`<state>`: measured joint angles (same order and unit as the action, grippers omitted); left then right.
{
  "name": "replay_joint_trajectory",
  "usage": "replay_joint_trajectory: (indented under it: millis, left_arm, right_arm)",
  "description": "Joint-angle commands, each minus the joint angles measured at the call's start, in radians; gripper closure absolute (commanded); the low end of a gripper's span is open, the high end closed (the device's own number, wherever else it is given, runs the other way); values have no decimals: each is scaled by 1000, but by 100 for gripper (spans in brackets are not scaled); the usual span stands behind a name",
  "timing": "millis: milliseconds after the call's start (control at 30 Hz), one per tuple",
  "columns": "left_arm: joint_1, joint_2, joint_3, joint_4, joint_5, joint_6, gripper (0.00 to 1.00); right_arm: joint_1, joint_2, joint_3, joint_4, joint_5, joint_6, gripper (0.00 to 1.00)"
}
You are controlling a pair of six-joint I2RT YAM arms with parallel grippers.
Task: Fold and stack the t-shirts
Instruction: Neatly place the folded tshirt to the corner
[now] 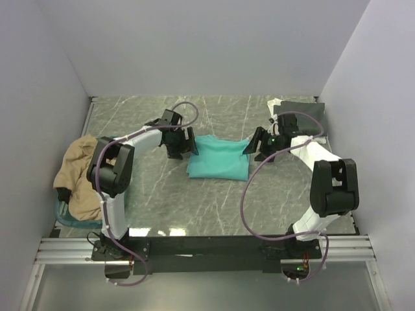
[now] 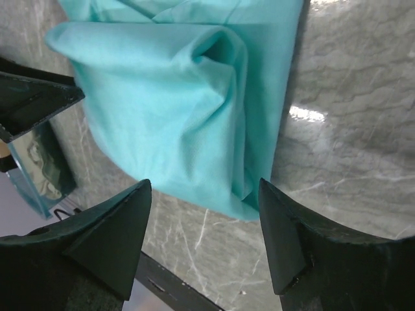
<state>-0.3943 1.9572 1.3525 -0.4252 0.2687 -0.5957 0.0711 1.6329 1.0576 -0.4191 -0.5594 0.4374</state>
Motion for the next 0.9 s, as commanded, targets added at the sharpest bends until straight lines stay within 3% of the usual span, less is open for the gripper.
replay_joint_trajectory:
  millis: [0, 300, 867]
  left_arm:
    - [-6, 19, 36, 34, 29, -9, 17]
    - [-32, 46, 36, 43, 37, -15, 28]
    - [-54, 74, 8, 45, 44, -38, 71]
  right_arm:
    - [-8, 24, -16, 48, 36, -23, 26]
    - [-10, 57, -64, 89, 13, -57, 19]
    - [-5, 163, -134, 275, -94, 3, 16]
